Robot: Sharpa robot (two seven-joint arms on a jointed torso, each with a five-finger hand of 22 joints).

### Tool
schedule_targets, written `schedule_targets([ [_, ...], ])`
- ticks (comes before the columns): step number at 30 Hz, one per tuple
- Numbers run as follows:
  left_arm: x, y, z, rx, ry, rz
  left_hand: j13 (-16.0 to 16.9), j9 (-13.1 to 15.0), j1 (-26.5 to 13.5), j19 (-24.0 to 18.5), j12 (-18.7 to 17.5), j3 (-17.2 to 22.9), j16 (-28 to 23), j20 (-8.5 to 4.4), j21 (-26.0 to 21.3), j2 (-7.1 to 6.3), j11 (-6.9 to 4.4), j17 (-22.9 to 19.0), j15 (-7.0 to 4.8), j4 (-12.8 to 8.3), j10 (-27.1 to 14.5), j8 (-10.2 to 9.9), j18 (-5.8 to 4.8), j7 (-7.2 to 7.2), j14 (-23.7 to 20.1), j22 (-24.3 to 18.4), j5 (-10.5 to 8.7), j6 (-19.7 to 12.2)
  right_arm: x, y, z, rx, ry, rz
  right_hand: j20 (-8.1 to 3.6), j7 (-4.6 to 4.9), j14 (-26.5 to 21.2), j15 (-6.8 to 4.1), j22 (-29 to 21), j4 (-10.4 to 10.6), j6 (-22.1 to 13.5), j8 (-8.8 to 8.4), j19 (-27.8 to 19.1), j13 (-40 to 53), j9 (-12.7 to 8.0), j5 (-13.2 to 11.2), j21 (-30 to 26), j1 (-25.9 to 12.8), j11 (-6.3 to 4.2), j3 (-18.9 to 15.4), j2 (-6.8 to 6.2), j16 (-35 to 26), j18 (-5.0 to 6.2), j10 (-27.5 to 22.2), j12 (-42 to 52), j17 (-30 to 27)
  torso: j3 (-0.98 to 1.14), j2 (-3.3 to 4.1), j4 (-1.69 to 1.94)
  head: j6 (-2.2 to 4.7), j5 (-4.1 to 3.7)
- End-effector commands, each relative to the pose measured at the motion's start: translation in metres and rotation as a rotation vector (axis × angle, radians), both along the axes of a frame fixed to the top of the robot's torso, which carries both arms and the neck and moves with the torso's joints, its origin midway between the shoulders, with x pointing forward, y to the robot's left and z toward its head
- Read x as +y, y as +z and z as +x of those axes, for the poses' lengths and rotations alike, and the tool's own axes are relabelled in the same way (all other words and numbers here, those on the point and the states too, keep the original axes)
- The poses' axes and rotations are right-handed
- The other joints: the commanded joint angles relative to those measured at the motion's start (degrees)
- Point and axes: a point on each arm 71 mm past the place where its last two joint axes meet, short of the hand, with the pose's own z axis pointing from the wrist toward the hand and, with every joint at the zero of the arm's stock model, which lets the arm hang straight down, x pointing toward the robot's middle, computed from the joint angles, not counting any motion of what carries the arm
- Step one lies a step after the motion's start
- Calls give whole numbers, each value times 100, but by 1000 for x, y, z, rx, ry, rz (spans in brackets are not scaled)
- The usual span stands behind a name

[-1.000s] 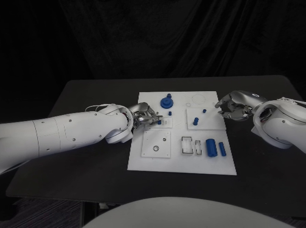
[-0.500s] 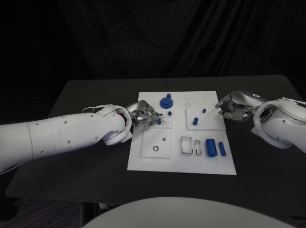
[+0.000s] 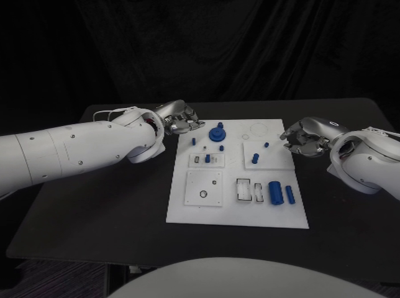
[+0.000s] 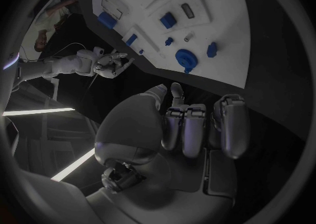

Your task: Assemble the parts on the task board

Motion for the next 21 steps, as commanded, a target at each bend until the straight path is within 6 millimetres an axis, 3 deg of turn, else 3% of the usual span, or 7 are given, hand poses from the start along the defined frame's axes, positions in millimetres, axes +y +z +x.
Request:
schedule_targets([
  [1, 0, -5, 5, 84, -9, 88, 1503, 126, 18, 169, 20, 1, 38, -46, 42, -43, -17, 1505, -15, 29, 585, -35, -100, 8, 605, 1168, -63, -27, 1, 1, 0, -26, 5, 16, 2, 4, 411, 32, 1004, -1, 48, 6, 10, 435, 4, 30, 19, -67, -13, 46, 4, 30, -23, 22, 29, 792, 19, -3, -8, -1, 4],
  [2, 1, -5, 8, 97, -2, 103, 1503, 125, -11, 172, 20, -23, 38, -44, 48, -57, -12, 1505, -11, 57, 585, -42, -101, 14, 605, 1171, -93, -23, 1, 1, -1, -27, 5, 17, 2, 4, 411, 32, 1004, -1, 48, 6, 10, 435, 4, 30, 19, -67, -13, 46, 4, 30, -23, 22, 29, 792, 12, 7, 20, -1, -31],
  [4, 2, -6, 12, 115, 10, 123, 1503, 123, -44, 178, 20, -49, 38, -40, 58, -66, -6, 1505, -7, 93, 585, -57, -104, 21, 605, 1176, -144, -25, 1, 1, -1, -27, 6, 18, 2, 4, 411, 32, 1004, -1, 48, 6, 10, 435, 4, 30, 19, -67, -13, 46, 4, 30, -23, 22, 29, 792, 9, 16, 24, -1, -44],
  [6, 3, -8, 16, 141, 30, 149, 1503, 121, -53, 177, 20, -61, 38, -39, 56, -71, -4, 1505, -5, 105, 585, -68, -103, 24, 605, 1176, -170, -30, 1, 1, -1, -26, 6, 17, 2, 4, 411, 32, 1004, -4, 54, 8, 11, 433, 5, 32, 19, -66, -14, 50, 5, 28, -23, 21, 27, 789, 7, 21, 15, -1, -34],
  [9, 6, -12, 22, 180, 62, 189, 1503, 122, -173, 175, 20, -146, 38, -25, 40, -59, 17, 1505, 12, 228, 585, -130, -100, 50, 605, 1173, -390, -43, 1, 1, -1, -23, 6, 16, 2, 4, 411, 32, 1004, -4, 54, 8, 11, 433, 5, 32, 19, -66, -14, 50, 5, 28, -23, 21, 27, 789, 5, 21, 6, -1, -11],
  [15, 9, -16, 32, 205, 103, 225, 1503, 135, -363, 181, 20, -298, 38, -10, 41, -21, 33, 1505, 26, 387, 585, -161, -100, 65, 605, 1175, -549, 12, 1, 1, -1, -20, 8, 15, 1, 5, 411, 31, 1003, -7, 58, 10, 10, 432, 5, 35, 14, -64, -14, 53, 7, 28, -21, 21, 26, 789, -3, 26, -3, -1, 3],
  [21, 7, -20, 35, 220, 106, 239, 1503, 142, -744, 183, 20, -584, 38, -1, 34, 79, 37, 1505, 32, 422, 585, -180, -99, 67, 605, 1174, -735, 50, 2, 1, -2, -19, 9, 16, 1, 5, 411, 31, 1004, -9, 60, 10, 11, 430, 5, 37, 17, -63, -14, 56, 9, 24, -22, 20, 24, 785, -22, 49, 8, -1, -4],
])
